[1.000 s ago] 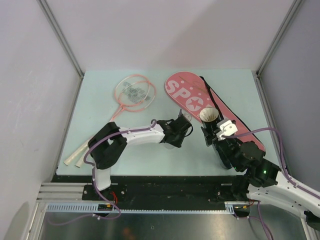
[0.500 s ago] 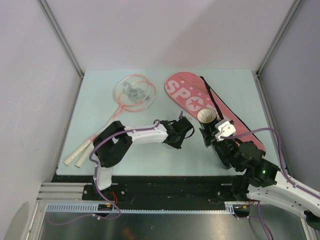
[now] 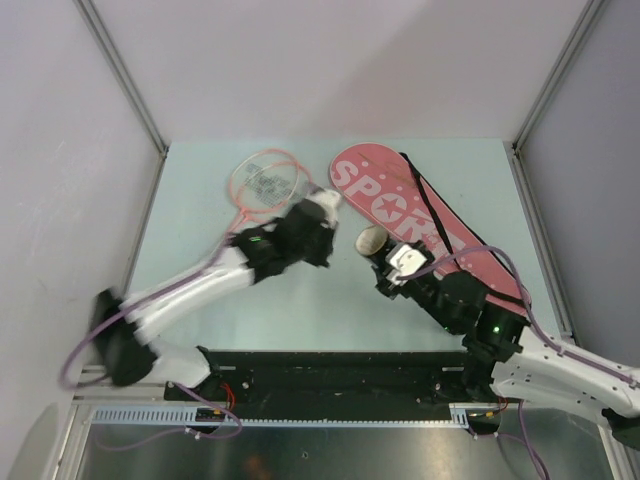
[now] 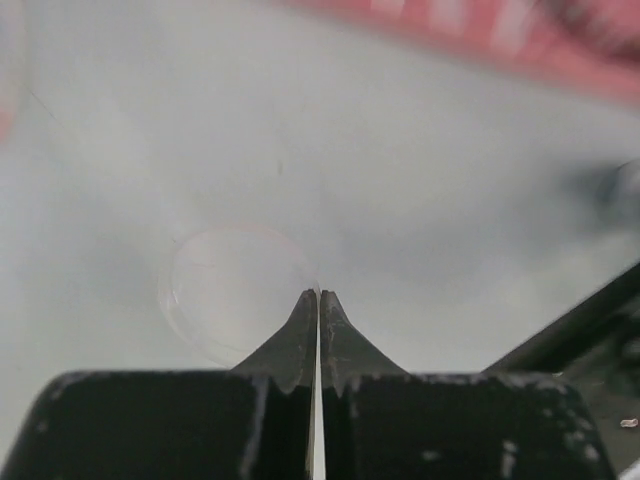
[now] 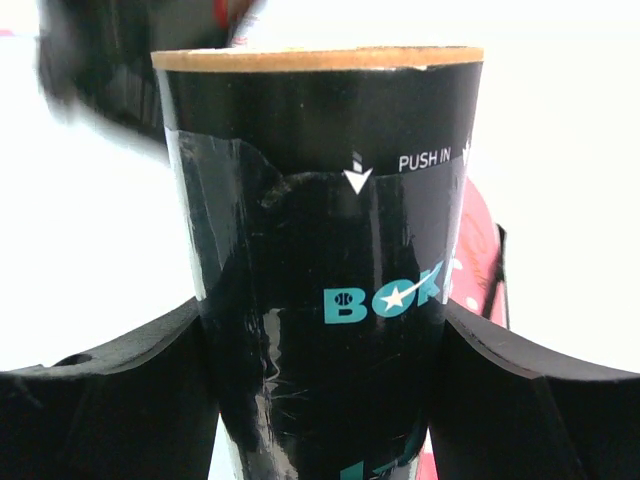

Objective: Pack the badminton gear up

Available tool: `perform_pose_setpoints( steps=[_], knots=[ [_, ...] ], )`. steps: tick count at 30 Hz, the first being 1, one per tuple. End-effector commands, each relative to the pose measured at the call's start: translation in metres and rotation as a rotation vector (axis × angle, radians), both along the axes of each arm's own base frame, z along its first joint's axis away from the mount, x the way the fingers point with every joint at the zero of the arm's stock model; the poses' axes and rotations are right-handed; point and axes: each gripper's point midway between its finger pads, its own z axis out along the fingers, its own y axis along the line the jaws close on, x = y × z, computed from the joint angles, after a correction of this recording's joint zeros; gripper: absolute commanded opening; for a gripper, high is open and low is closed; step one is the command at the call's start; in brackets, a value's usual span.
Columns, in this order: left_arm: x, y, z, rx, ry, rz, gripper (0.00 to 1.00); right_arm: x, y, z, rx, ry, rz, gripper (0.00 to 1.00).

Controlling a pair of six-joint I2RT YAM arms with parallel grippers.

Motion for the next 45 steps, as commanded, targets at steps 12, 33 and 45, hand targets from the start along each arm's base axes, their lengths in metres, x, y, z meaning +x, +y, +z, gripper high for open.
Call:
perform_pose_setpoints(
  steps=[12, 33, 45],
  knots=[
    [-0.093, 0.027, 0.22, -0.464, -0.575, -0.525, 0.0, -0.019, 0.089, 0.013, -0.02, -0.042, 0.386, 0.0],
    [-0.113, 0.0, 0.188, -0.45, -0.514, -0.715, 0.0, -0.022, 0.076, 0.023, -0.022, -0.065, 0.379, 0.0],
    [-0.114, -0.008, 0.167, -0.393, -0.426, -0.755, 0.0, -0.024, 0.075, 0.019, -0.039, -0.054, 0.381, 0.0]
  ],
)
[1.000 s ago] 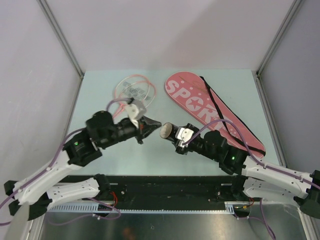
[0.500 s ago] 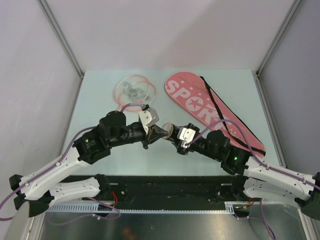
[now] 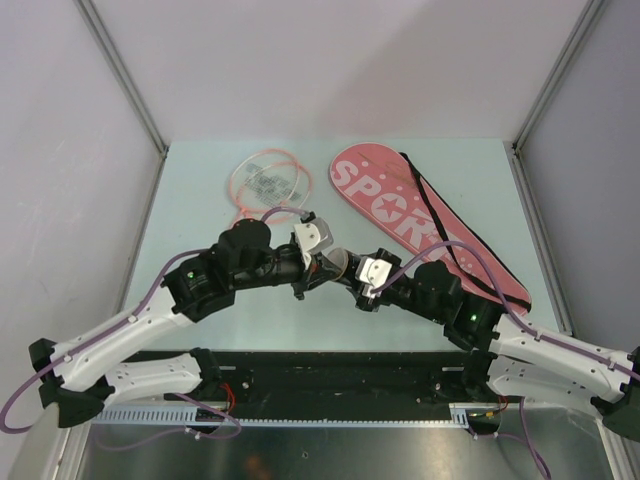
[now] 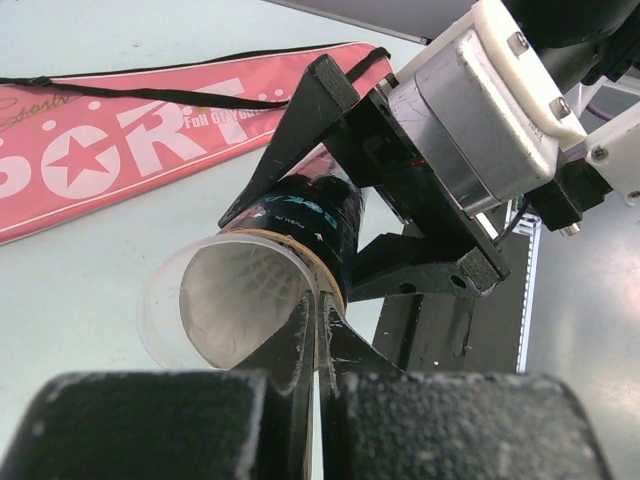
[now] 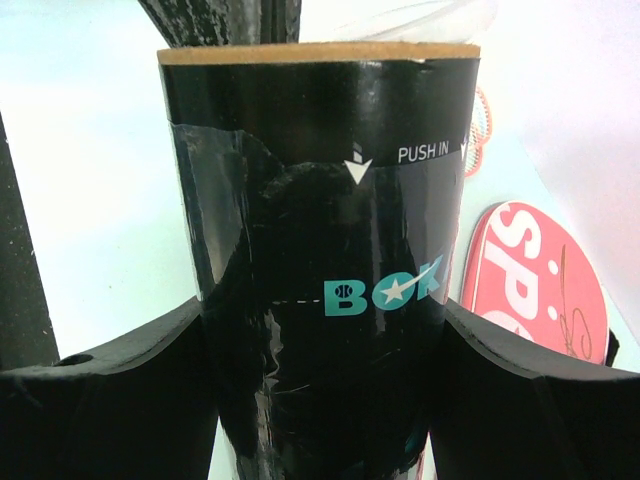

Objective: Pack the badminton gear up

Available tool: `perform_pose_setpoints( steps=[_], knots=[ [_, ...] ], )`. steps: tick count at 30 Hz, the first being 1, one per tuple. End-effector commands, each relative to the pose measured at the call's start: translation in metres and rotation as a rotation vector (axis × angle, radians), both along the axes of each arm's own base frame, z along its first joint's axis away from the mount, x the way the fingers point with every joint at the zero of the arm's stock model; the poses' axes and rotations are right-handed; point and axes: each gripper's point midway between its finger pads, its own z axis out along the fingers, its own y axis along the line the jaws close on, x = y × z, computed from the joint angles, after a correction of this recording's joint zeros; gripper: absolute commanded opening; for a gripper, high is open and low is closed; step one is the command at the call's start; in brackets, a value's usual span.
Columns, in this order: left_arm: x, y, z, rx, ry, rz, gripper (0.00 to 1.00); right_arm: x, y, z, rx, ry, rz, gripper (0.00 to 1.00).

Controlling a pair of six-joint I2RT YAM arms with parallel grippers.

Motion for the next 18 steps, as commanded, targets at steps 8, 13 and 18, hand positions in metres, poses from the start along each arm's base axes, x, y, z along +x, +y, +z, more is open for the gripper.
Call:
perform_pose_setpoints(
  steps=[8, 13, 18],
  knots=[
    [-0.022, 0.004, 0.015, -0.001, -0.04, -0.118, 0.0, -0.012, 0.002, 0.041, 0.078, -0.076, 0.074, 0.0],
    [-0.029, 0.007, 0.025, -0.032, -0.036, -0.137, 0.0, -0.02, 0.002, 0.043, 0.086, -0.081, 0.111, 0.0],
    [-0.034, 0.004, 0.02, -0.023, 0.0, -0.17, 0.0, -0.02, 0.002, 0.047, 0.103, -0.084, 0.105, 0.0]
  ],
)
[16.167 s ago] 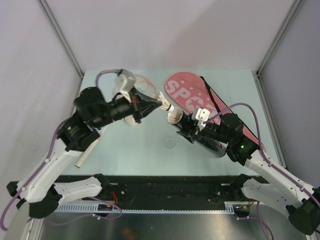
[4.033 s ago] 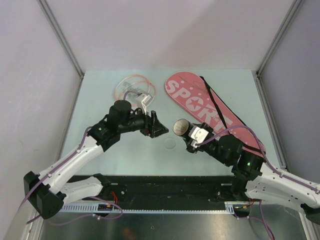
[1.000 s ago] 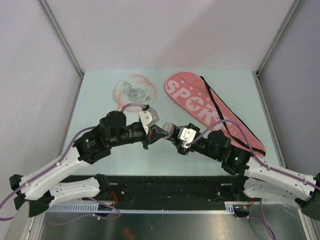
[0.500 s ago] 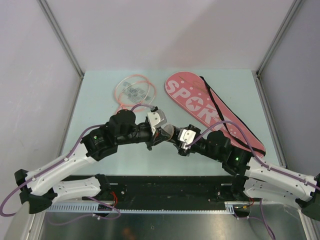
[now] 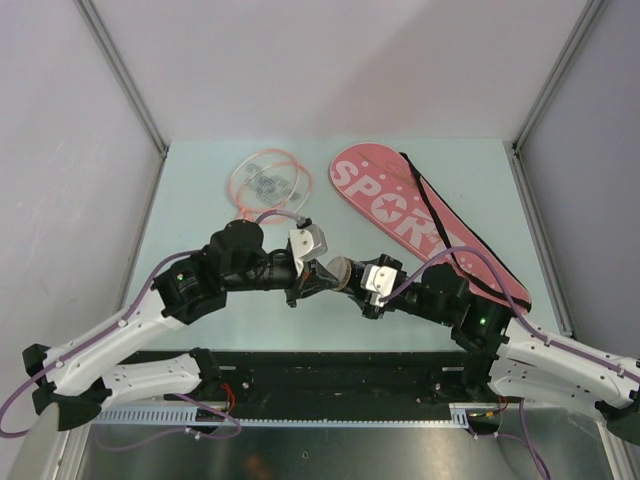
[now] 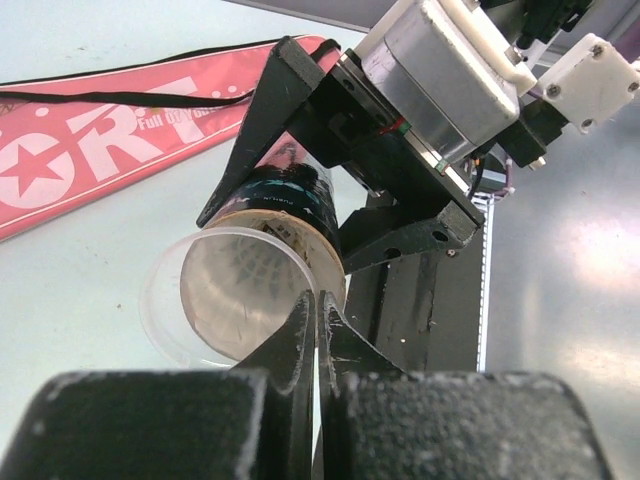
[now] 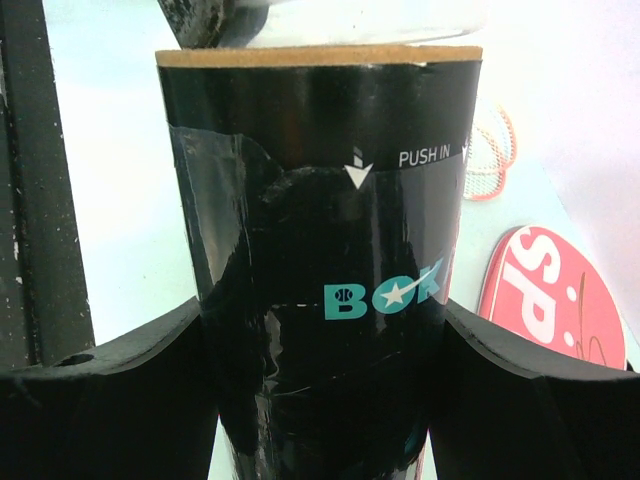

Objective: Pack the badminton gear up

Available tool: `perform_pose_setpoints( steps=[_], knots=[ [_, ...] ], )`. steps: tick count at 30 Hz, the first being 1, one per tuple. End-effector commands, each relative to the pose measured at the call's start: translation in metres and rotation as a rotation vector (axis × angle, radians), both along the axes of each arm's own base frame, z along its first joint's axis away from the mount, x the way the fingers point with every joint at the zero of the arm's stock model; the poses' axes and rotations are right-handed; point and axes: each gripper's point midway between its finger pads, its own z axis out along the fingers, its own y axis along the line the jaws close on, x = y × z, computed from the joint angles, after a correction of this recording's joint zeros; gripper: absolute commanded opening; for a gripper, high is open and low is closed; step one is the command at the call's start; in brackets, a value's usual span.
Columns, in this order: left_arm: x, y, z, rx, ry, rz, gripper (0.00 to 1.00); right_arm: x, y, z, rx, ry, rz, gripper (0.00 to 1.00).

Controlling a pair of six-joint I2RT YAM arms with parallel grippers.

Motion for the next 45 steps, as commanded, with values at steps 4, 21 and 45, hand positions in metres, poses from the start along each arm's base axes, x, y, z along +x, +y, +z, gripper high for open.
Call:
perform_pose_setpoints(
  steps=[4, 21, 45],
  knots=[
    [-0.016, -0.007, 0.013, -0.022, 0.002, -0.109, 0.01, -0.001, 0.004, 0.044, 0.111, -0.084, 0.014, 0.0],
    [-0.031, -0.013, 0.019, -0.041, 0.037, -0.201, 0.0, -0.002, 0.005, 0.051, 0.133, -0.097, 0.017, 0.0],
    [-0.036, -0.004, 0.025, -0.033, 0.046, -0.195, 0.0, -0.003, 0.004, 0.047, 0.123, -0.096, 0.018, 0.0]
  ],
)
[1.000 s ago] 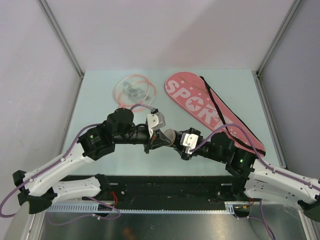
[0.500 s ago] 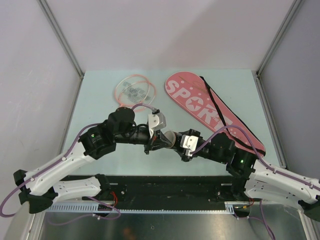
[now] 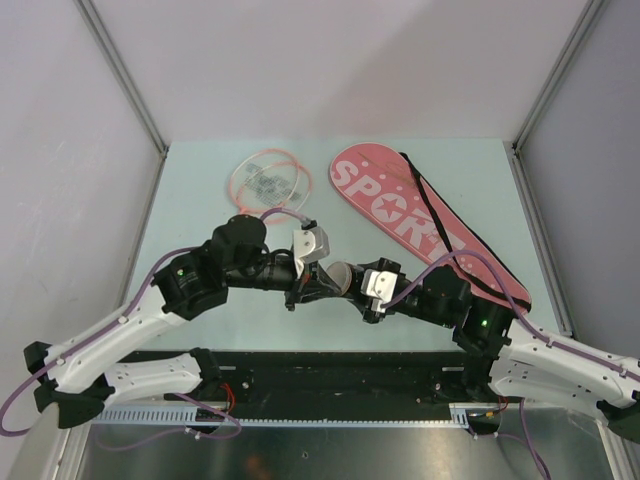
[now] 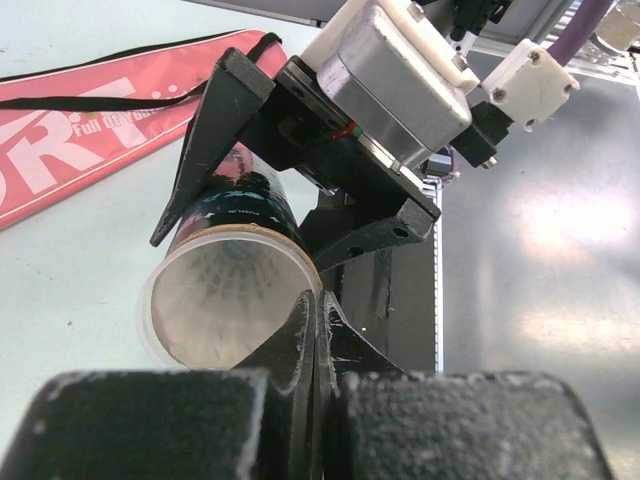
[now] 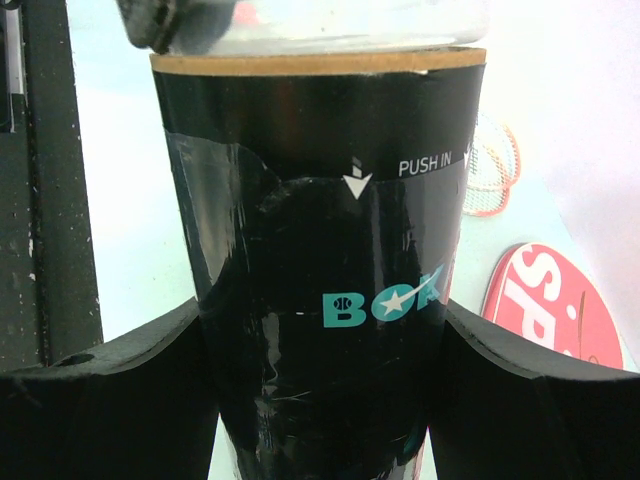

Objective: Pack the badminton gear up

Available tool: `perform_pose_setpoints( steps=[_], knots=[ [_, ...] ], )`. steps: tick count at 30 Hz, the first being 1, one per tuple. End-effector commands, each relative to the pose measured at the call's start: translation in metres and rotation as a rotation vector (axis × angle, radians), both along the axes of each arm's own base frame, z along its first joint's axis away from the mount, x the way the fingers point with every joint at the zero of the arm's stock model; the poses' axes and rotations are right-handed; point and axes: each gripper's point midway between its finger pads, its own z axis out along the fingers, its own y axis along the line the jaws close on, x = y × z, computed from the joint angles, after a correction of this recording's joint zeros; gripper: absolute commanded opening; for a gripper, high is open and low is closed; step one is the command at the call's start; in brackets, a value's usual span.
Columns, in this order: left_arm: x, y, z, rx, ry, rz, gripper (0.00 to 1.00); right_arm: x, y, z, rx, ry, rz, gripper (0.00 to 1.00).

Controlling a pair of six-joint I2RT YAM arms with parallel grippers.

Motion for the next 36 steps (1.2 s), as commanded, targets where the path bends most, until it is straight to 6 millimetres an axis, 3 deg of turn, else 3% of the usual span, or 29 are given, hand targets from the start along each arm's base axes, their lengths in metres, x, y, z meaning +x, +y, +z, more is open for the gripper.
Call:
perform_pose_setpoints(
  steps=[1, 13, 22, 28, 32, 36],
  knots=[
    [-0.016, -0.001, 0.017, -0.031, -0.001, -0.08, 0.0, 0.006, 0.002, 0.043, 0.124, -0.073, -0.03, 0.0],
    [-0.016, -0.012, 0.0, 0.014, 0.05, -0.116, 0.0, 0.004, 0.003, 0.048, 0.144, -0.08, -0.018, 0.0],
    [-0.023, -0.013, -0.025, 0.117, 0.101, -0.192, 0.0, -0.018, 0.007, 0.045, 0.103, -0.131, 0.078, 0.0],
    [-0.031, -0.022, -0.036, 0.133, 0.167, -0.296, 0.0, -0.042, 0.012, 0.066, 0.175, -0.202, 0.166, 0.0],
    [-0.038, -0.028, -0.044, 0.143, 0.222, -0.363, 0.0, -0.048, 0.015, 0.08, 0.22, -0.237, 0.187, 0.0],
    [-0.029, -0.034, -0.054, 0.171, 0.22, -0.342, 0.03, -0.053, 0.021, 0.089, 0.254, -0.262, 0.217, 0.0]
  ],
)
